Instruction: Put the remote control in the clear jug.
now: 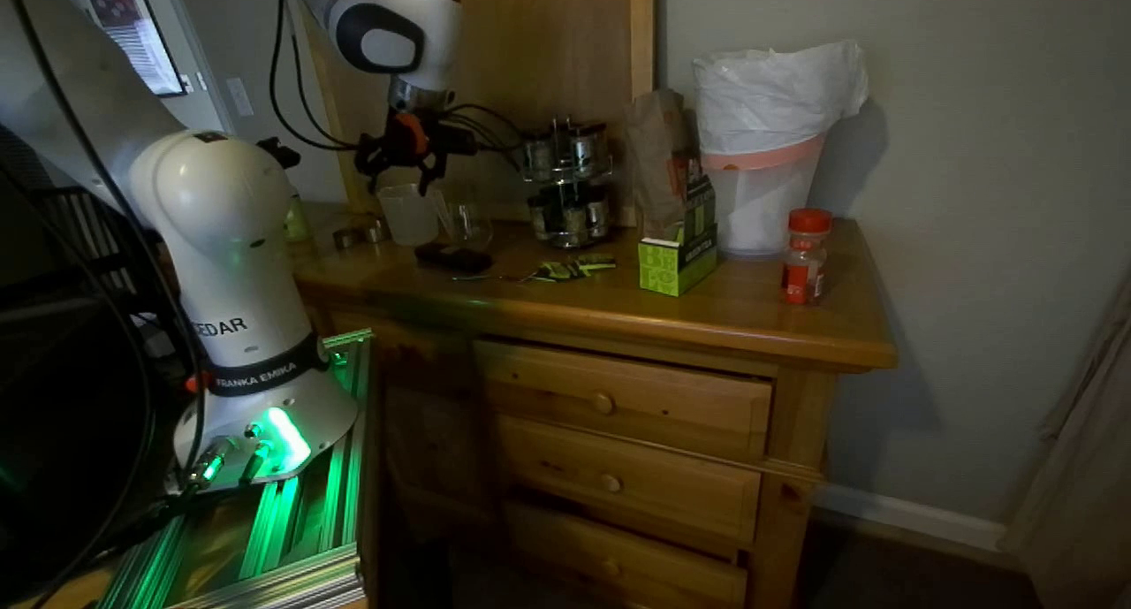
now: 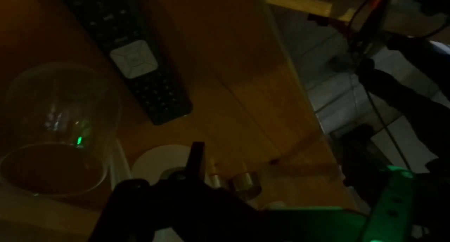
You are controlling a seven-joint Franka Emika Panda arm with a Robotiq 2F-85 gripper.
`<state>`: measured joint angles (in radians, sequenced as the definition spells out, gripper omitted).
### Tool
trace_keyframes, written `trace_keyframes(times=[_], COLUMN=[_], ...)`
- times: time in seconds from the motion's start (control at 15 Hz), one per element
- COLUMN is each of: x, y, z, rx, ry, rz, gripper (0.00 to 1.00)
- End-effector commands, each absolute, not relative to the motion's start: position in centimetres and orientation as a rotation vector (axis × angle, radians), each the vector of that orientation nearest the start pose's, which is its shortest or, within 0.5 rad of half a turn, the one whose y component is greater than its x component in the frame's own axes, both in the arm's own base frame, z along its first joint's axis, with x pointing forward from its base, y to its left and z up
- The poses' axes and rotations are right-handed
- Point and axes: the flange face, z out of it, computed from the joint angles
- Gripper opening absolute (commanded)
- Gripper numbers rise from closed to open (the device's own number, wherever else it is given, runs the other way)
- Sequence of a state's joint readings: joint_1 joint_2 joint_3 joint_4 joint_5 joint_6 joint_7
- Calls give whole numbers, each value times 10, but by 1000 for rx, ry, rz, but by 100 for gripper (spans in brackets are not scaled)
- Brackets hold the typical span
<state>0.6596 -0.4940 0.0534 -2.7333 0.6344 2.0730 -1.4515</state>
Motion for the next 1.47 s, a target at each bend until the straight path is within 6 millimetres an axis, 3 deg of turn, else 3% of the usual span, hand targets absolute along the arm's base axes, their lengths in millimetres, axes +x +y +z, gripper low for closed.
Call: trace_keyframes(times=[0.0,0.33,0.47,0.53,0.87,1.2,1.4], x=[236,236,238,236,237,266,283], y=[272,283,280,284,284,273,272], z=[369,373,372,374,374,381,377], rx=[-1731,-1748,-1632,-1714,-1706,-1875,-1848], ry=[-2082,-2141,-2092,-2125,-2124,-2132,-2221], rz=[96,-206,-196,-162,-165,-555,-600], gripper=[100,100,100,100,100,100,100])
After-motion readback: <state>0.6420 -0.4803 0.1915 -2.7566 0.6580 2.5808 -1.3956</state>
